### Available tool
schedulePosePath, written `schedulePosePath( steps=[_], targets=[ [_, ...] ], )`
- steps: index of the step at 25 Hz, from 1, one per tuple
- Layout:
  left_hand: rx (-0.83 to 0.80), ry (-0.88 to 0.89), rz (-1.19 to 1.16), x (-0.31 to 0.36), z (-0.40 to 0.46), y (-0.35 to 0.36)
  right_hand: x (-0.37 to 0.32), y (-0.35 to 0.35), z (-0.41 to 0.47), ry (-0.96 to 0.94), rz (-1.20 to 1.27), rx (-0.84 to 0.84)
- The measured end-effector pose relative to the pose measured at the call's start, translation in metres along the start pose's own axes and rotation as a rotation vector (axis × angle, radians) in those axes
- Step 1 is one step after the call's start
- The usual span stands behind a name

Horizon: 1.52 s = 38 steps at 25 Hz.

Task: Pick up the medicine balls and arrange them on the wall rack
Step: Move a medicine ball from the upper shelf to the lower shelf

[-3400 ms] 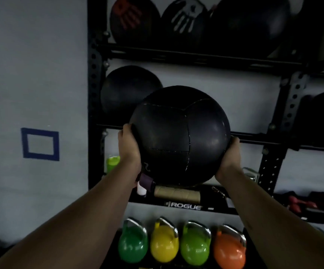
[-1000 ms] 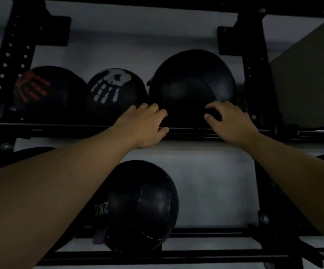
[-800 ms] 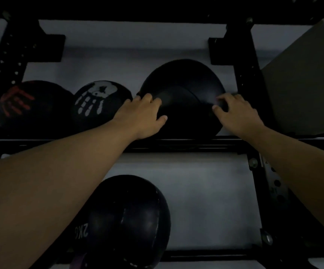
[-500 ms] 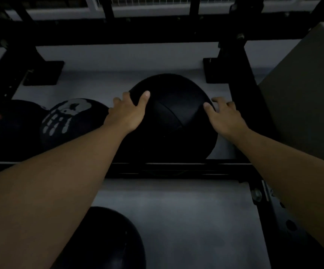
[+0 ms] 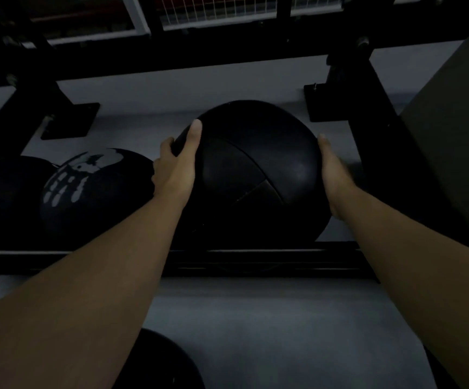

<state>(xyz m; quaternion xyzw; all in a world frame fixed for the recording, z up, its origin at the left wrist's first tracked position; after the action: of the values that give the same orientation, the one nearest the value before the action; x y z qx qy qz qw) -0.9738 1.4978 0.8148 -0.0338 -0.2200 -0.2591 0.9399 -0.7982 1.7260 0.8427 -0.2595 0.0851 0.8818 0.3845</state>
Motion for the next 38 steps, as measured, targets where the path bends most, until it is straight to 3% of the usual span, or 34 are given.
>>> schedulePosePath(
  steps=[5,13,17,21,23,28,31,38],
  targets=[
    [0.058,0.015,-0.053,-0.012,0.000,-0.001,0.003,0.000,0.000,-0.049,0.047,-0.027],
    [-0.012,0.076,-0.290,0.000,-0.032,-0.017,-0.032,-0.001,-0.053,0.008,0.026,-0.030],
    [0.082,0.025,-0.387,0.026,-0.044,-0.039,-0.075,0.000,-0.074,-0.077,-0.014,0.085],
    [-0.250,-0.037,-0.567,0.050,-0.058,-0.059,-0.110,0.013,-0.098,-0.071,0.044,-0.020],
    [-0.297,-0.009,-0.580,0.057,-0.074,-0.060,-0.113,0.015,-0.116,-0.078,0.083,-0.023],
    [-0.209,0.108,-0.580,0.079,-0.123,-0.056,-0.117,0.002,-0.181,-0.167,0.191,0.066],
    [-0.201,0.086,-0.564,0.094,-0.154,-0.050,-0.122,-0.011,-0.219,-0.190,0.236,0.127],
    [-0.096,-0.035,-0.452,0.109,-0.248,-0.037,-0.111,-0.043,-0.310,-0.029,0.267,0.169]
  ],
)
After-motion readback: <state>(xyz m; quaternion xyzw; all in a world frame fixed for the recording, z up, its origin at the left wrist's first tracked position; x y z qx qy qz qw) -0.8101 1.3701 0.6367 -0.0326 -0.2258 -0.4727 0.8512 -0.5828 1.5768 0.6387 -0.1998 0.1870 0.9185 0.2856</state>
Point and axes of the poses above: each hand's wrist, its own z-axis towards the middle knuckle, its own y-axis out of the palm, x = y × z, the point moved 3 cm from there along z, towards the middle knuckle, and after that the axes turned 15 degrees about -x, right-handed, at the moved point
